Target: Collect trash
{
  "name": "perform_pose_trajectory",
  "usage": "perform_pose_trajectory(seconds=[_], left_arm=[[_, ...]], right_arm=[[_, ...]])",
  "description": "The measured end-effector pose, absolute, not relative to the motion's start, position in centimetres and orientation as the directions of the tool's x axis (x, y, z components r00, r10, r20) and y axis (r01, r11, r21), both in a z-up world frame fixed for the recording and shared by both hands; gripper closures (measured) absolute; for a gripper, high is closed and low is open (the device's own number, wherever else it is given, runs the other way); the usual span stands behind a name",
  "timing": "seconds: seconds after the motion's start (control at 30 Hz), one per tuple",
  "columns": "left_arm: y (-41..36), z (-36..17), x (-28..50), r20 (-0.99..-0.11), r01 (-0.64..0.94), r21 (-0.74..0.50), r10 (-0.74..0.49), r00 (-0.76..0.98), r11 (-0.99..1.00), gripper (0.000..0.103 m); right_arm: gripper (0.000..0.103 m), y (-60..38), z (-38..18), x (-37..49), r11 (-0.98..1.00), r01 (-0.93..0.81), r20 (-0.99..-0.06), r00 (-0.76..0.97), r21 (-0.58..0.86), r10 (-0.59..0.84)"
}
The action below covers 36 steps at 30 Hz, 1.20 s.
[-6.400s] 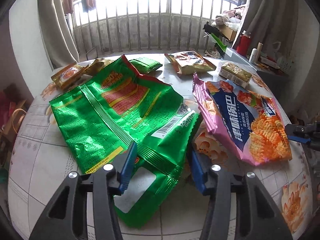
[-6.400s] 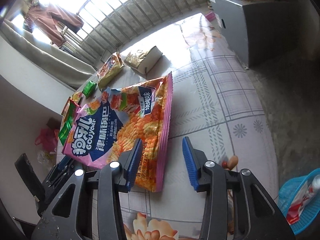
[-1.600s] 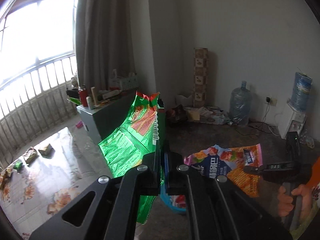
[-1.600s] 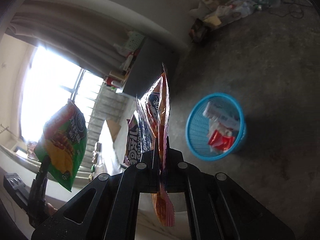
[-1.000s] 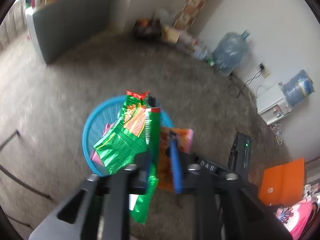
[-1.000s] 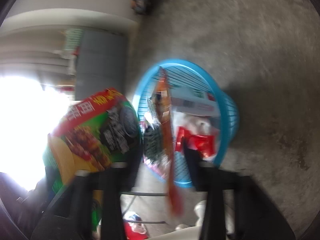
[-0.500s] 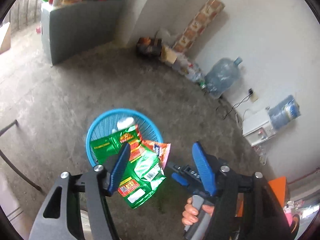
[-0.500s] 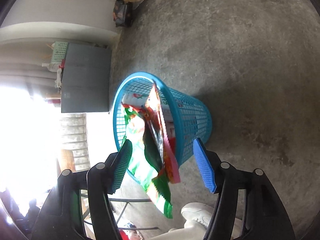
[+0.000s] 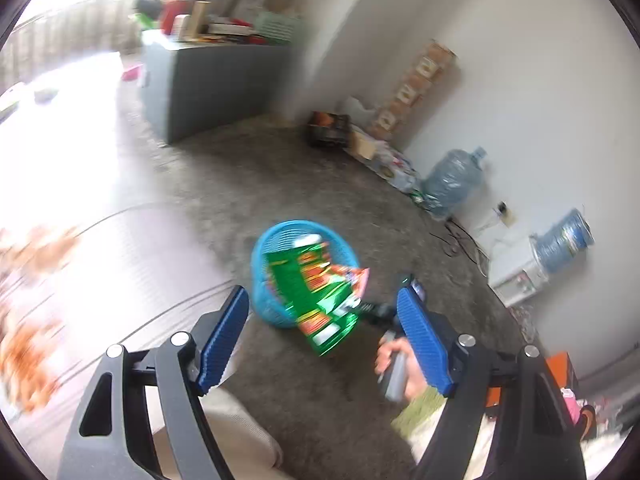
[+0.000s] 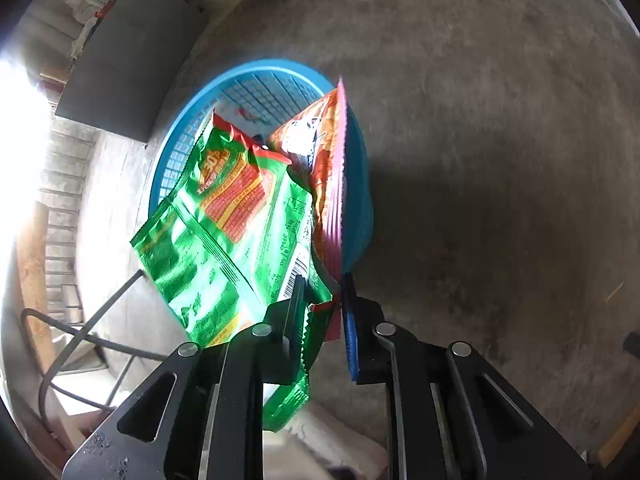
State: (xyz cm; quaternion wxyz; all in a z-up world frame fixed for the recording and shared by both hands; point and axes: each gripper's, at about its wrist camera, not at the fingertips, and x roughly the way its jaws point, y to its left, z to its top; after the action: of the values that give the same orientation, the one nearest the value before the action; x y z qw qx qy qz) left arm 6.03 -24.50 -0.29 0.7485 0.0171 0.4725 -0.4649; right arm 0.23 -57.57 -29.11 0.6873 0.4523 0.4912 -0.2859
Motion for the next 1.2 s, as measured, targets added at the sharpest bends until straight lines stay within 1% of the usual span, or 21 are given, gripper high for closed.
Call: perform_pose_trajectory(seconds=[0.1, 0.23, 0.27, 0.3, 0.33, 0.37, 0.43, 0.47, 0.5, 0.53, 0.6, 0.8, 0.93, 1.0, 1.03, 1.17, 1.2], left_arm=[[-20.3, -0.5, 5.6, -0.733, 0.684, -0.383, -0.655, 0.183, 0.621, 0.028], [-16.4, -0.5, 5.3, -0.734, 0.640, -0.355, -0.627, 0.261, 0.682, 0.028], [-15.8, -0.6, 5.2, -0.735, 0.628, -0.347, -0.617, 0.279, 0.697, 0.028], [-15.2, -0.6, 5.1, -0.733, 0.622, -0.340, -0.613, 0.295, 0.706, 0.028], [-14.9, -0.5, 5.0, -0.727, 0.622, -0.337, -0.615, 0.305, 0.707, 0.028], [-14.6, -0.6, 5.1, -0.724, 0.623, -0.332, -0.615, 0.314, 0.708, 0.028], [-14.1, -0.5, 5.0, -0.720, 0.621, -0.318, -0.609, 0.333, 0.716, 0.028], [-13.9, -0.5, 5.0, -0.717, 0.621, -0.317, -0.610, 0.338, 0.717, 0.027], [-13.6, -0.4, 4.9, -0.712, 0.621, -0.315, -0.611, 0.345, 0.718, 0.026], [-13.4, -0.2, 4.8, -0.708, 0.622, -0.309, -0.611, 0.355, 0.719, 0.025], [-13.1, 0.0, 4.6, -0.699, 0.629, -0.305, -0.617, 0.362, 0.715, 0.024], [-12.3, 1.2, 3.3, -0.668, 0.637, -0.303, -0.634, 0.389, 0.709, 0.018], [-10.9, 2.3, 2.6, -0.642, 0.619, -0.297, -0.632, 0.434, 0.727, 0.011], [-10.0, 2.8, 2.2, -0.630, 0.603, -0.290, -0.623, 0.464, 0.743, 0.006], [-9.5, 3.1, 2.0, -0.627, 0.593, -0.285, -0.614, 0.479, 0.753, 0.006], [-7.8, 3.9, 1.6, -0.628, 0.552, -0.250, -0.567, 0.533, 0.796, 0.006], [-7.4, 4.1, 1.4, -0.628, 0.538, -0.240, -0.552, 0.549, 0.808, 0.006]], right_arm=[[0.091, -57.6, -28.9, 1.7, 0.473, 0.821, -0.938, 0.346, 0.319, 0.030], [0.090, -57.8, -29.1, 3.8, 0.537, 0.809, -0.951, 0.306, 0.240, -0.036], [0.086, -57.9, -29.4, 4.3, 0.557, 0.807, -0.958, 0.278, 0.197, -0.064], [0.078, -58.0, -29.6, 4.7, 0.574, 0.806, -0.967, 0.238, 0.142, -0.096], [0.078, -58.1, -29.9, 4.9, 0.586, 0.805, -0.972, 0.201, 0.092, -0.124], [0.076, -58.2, -30.1, 4.9, 0.588, 0.805, -0.972, 0.192, 0.079, -0.133], [0.070, -58.5, -29.7, 4.2, 0.563, 0.817, -0.970, 0.218, 0.122, -0.107], [0.059, -58.6, -29.3, 3.7, 0.541, 0.825, -0.964, 0.250, 0.165, -0.087], [0.038, -58.9, -28.6, 3.4, 0.521, 0.832, -0.958, 0.273, 0.192, -0.084], [0.033, -59.0, -27.8, 2.8, 0.500, 0.845, -0.952, 0.282, 0.189, -0.118], [0.031, -59.0, -26.2, 1.5, 0.496, 0.844, -0.930, 0.325, 0.203, -0.172], [0.031, -58.7, -21.4, -2.7, 0.471, 0.844, -0.885, 0.401, 0.258, -0.234], [0.031, -56.2, -15.6, -5.5, 0.476, 0.818, -0.833, 0.485, 0.325, -0.265], [0.026, -53.5, -12.8, -6.8, 0.524, 0.779, -0.798, 0.536, 0.343, -0.274], [0.024, -52.0, -11.4, -7.2, 0.560, 0.755, -0.783, 0.558, 0.340, -0.276], [0.010, -44.7, -5.4, -8.6, 0.721, 0.635, -0.715, 0.637, 0.276, -0.287], [0.008, -42.9, -4.1, -8.9, 0.756, 0.604, -0.691, 0.660, 0.253, -0.295]])
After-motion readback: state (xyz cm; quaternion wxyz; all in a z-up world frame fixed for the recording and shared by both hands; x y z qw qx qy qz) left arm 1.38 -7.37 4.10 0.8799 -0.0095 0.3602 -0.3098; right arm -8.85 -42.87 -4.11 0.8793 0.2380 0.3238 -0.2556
